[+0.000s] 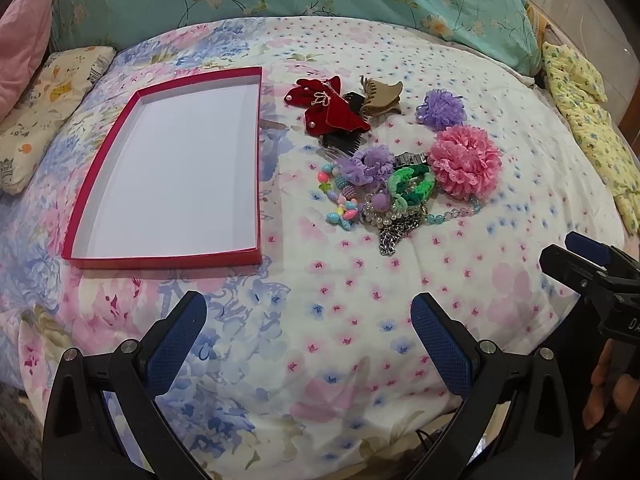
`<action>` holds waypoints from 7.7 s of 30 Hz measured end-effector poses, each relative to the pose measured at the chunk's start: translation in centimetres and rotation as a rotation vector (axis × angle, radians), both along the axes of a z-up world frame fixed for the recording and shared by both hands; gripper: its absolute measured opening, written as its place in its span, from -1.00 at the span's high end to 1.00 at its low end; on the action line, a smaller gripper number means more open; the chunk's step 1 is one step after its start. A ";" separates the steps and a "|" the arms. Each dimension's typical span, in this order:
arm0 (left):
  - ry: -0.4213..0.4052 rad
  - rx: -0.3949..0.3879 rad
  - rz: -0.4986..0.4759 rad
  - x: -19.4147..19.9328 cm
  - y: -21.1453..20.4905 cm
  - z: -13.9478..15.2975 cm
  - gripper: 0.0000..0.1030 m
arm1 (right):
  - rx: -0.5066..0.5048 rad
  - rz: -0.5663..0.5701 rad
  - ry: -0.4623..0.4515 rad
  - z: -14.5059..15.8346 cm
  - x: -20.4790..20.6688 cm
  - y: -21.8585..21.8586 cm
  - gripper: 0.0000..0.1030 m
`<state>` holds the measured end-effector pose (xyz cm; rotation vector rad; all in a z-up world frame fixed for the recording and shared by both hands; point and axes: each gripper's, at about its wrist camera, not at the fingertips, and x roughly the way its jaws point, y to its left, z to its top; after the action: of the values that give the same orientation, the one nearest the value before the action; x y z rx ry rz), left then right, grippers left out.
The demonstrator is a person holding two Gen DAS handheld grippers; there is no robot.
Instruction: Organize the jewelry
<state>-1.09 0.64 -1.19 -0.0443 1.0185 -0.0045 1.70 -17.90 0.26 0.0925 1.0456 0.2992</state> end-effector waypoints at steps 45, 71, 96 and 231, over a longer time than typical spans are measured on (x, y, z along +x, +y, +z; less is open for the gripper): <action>0.038 -0.043 -0.008 1.3 -0.1 -1.1 -1.00 | 0.044 -0.003 -0.002 0.1 0.7 -0.7 -0.95; 0.062 -0.219 -0.162 9.3 -3.2 -1.6 -0.53 | 0.092 -0.053 -0.005 -1.3 8.6 -2.5 -0.65; 0.023 -0.293 -0.258 10.2 -3.9 -1.0 0.81 | 0.134 -0.079 -0.010 -1.6 10.5 -2.9 0.89; -0.026 -0.268 -0.110 16.4 1.3 0.9 -0.28 | 0.197 -0.197 0.034 -4.6 18.0 -2.8 0.08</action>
<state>15.28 1.90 -0.27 -0.2319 0.9878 -0.2415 19.72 -20.69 -4.32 0.3770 1.0295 0.2218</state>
